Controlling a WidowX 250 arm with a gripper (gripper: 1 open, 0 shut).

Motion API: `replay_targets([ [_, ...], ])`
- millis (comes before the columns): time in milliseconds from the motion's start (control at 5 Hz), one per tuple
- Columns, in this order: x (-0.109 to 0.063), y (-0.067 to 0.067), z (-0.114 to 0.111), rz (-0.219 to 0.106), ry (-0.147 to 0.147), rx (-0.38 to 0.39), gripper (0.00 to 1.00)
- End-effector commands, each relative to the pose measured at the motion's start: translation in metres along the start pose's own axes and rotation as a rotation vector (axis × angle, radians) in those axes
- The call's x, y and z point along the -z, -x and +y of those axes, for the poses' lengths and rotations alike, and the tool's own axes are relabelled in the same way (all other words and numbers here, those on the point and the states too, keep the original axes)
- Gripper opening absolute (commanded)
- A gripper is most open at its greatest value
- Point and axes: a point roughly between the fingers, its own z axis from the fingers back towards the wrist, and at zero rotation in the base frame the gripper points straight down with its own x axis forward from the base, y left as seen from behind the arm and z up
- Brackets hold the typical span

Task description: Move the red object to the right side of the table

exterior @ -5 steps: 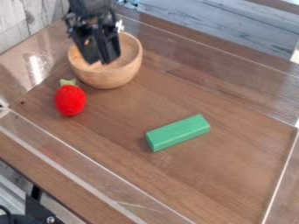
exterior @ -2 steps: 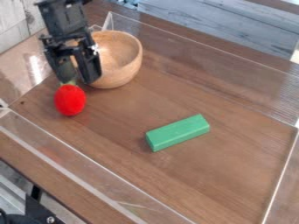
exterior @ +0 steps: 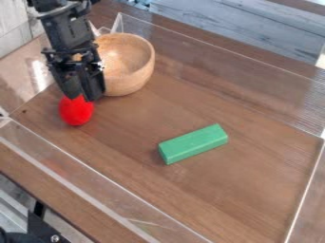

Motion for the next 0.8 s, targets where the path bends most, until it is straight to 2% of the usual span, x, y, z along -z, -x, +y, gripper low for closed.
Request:
replay_targets([
  [0, -0.015, -0.001, -0.012, -0.036, -0.032, 0.01, 0.0],
  [200, -0.032, 0.002, -0.031, -0.054, -0.053, 0.038, 0.0],
  [400, -0.052, 0.003, -0.064, -0.072, -0.061, 0.101, 0.0],
  [600, -0.048, -0.006, -0.11, -0.066, -0.069, 0.186, 0.0],
])
